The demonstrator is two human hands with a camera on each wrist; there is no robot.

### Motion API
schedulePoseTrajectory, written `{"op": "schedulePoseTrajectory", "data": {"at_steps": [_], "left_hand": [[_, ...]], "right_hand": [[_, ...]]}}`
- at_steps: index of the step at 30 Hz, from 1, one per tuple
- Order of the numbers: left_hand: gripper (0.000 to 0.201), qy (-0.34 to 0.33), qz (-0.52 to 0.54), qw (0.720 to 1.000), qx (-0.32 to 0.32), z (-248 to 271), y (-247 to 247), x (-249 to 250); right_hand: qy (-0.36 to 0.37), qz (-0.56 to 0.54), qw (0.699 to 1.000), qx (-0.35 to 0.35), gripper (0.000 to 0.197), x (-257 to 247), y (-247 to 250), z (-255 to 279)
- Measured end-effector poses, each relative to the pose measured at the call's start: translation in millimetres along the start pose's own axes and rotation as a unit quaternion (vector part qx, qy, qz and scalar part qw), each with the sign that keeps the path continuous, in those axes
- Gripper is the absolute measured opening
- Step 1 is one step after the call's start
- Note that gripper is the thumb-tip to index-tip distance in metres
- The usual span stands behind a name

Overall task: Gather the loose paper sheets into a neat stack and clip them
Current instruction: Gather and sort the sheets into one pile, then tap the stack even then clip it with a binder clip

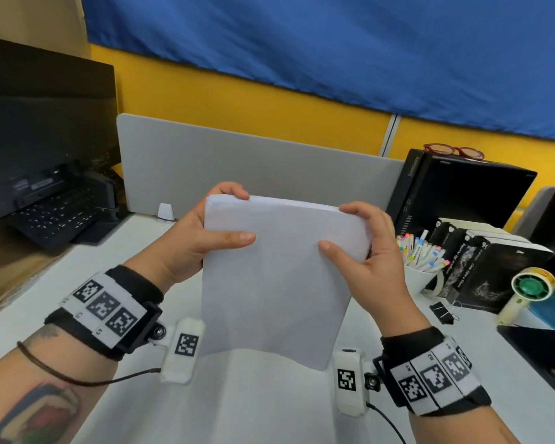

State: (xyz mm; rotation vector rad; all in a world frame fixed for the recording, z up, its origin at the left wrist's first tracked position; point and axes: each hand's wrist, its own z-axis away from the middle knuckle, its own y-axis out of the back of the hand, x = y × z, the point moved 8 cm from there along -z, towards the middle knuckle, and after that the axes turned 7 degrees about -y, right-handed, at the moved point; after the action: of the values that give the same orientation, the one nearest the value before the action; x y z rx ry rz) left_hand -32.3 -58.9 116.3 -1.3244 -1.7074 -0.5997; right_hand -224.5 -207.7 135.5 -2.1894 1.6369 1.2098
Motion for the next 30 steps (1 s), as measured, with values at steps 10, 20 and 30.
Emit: {"op": "schedulePoseTrajectory", "data": {"at_steps": [10, 20, 30], "left_hand": [[0.026, -0.039, 0.076, 0.991, 0.105, 2, 3, 8], [0.028, -0.036, 0.023, 0.996, 0.079, 5, 2, 10], [0.042, 0.094, -0.009, 0.993, 0.069, 18, 4, -34]], "right_hand": [[-0.057, -0.116, 0.991, 0.018, 0.058, 11, -3, 9], [-0.033, -0.058, 0.996, 0.066, 0.042, 4, 7, 8], [0.084, 0.179, 0.977, 0.085, 0.026, -33, 9, 2]]}}
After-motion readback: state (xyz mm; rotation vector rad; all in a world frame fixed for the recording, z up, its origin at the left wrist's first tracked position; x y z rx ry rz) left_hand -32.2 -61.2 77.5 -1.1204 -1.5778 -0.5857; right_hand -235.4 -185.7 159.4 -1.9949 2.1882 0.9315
